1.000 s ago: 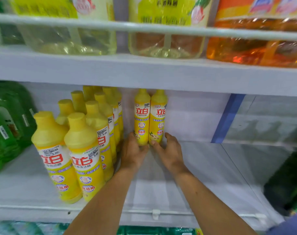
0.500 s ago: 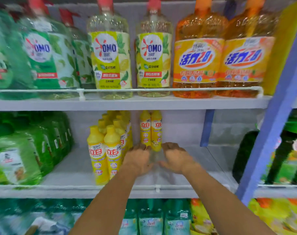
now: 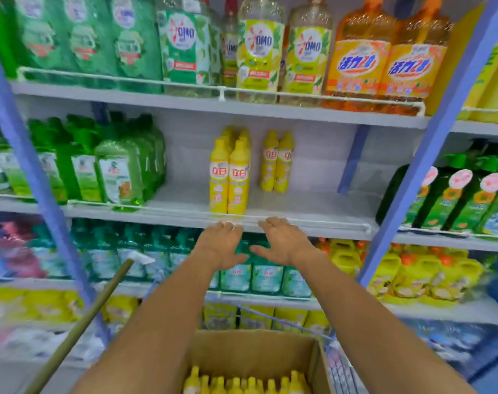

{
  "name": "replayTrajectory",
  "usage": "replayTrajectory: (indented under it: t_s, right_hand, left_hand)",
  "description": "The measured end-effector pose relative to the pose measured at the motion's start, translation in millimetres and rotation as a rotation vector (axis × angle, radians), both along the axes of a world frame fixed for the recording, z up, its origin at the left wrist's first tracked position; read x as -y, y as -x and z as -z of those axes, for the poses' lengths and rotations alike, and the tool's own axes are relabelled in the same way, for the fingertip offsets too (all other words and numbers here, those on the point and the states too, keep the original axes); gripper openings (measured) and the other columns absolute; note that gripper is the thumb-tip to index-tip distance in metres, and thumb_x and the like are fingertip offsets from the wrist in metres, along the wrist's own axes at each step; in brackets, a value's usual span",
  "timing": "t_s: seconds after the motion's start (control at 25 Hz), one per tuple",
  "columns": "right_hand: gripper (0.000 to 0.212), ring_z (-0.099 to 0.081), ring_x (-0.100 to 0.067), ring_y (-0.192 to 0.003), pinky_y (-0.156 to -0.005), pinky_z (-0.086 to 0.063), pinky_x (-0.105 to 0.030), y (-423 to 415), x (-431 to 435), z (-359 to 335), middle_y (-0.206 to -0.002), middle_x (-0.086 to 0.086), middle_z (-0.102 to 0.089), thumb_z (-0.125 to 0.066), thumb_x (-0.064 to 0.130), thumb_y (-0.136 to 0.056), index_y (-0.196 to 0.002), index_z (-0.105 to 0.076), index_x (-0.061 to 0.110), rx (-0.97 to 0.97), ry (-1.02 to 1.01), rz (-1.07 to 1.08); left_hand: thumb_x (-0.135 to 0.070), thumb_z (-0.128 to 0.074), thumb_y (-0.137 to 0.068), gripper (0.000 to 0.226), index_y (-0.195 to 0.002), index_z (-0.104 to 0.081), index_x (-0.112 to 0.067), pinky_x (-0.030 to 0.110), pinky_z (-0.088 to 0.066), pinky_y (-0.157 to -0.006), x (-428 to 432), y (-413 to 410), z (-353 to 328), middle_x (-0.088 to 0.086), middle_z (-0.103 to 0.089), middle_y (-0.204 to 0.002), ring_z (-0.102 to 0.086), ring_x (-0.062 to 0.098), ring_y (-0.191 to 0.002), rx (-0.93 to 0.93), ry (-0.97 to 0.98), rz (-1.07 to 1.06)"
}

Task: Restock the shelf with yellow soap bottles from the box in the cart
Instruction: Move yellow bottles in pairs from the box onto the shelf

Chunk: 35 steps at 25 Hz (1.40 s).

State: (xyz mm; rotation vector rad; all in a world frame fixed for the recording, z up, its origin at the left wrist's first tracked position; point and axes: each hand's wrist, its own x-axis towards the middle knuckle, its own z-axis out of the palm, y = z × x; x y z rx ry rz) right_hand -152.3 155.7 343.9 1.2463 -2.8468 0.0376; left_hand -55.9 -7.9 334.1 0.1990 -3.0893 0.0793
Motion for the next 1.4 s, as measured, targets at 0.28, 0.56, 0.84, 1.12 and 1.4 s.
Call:
replayTrajectory:
  t_s: [0.28,0.56,0.84,1.12,1.4]
  right_hand:
    - [0.077,-0.044,-0.034,-0.133,-0.104,-0.046,-0.049,-67,-6,100,-0.146,-0.012,-0.046,-0.05,0.064,-0.093,-0.15,-0.037,0.013,0.119,-0.084,-0.005]
    - [0.076,-0.043,-0.033,-0.138,-0.108,-0.044,-0.047,-66,-44,232,-0.151,-0.013,-0.044,-0.053,0.062,-0.092,-0.148,-0.04,0.012,0.364,-0.234,0.06]
    - [0.069,-0.048,-0.035,-0.129,-0.094,-0.048,-0.045,-34,-63,360,-0.139,-0.012,-0.05,-0.047,0.064,-0.096,-0.135,-0.05,0.007,0.547,-0.34,0.088]
    - [0.068,-0.048,-0.033,-0.132,-0.099,-0.045,-0.042,-36,-45,473,-0.143,-0.015,-0.049,-0.051,0.059,-0.096,-0.139,-0.047,0.006,0.762,-0.365,0.156]
    - [0.061,-0.051,-0.034,-0.128,-0.096,-0.045,-0.036,-34,-19,548,-0.132,-0.022,-0.056,-0.056,0.053,-0.096,-0.123,-0.058,-0.002,0.845,-0.323,0.335]
  left_hand:
    - [-0.058,-0.057,-0.09,0.07,-0.14,-0.038,-0.014,0.046,-0.045,-0.098,-4,-72,86,0.011,-0.052,-0.134,-0.049,0.033,-0.125,0.136,-0.111,-0.06]
    - [-0.061,-0.059,-0.088,0.075,-0.146,-0.04,-0.018,0.044,-0.037,-0.109,-21,-90,224,0.007,-0.047,-0.147,-0.045,0.031,-0.137,0.348,-0.204,-0.137]
    - [-0.061,-0.059,-0.088,0.073,-0.142,-0.037,-0.016,0.048,-0.044,-0.103,-9,-71,347,0.011,-0.048,-0.14,-0.044,0.034,-0.132,0.597,-0.326,-0.217]
    - [-0.056,-0.06,-0.092,0.087,-0.155,-0.024,-0.008,0.041,-0.039,-0.109,35,-59,445,0.018,-0.039,-0.154,-0.04,0.038,-0.139,0.654,-0.505,-0.419]
    - [-0.064,-0.068,-0.072,0.084,-0.136,-0.052,-0.013,0.038,-0.046,-0.104,58,-49,530,0.011,-0.059,-0.136,-0.054,0.031,-0.128,0.62,-0.634,-0.588]
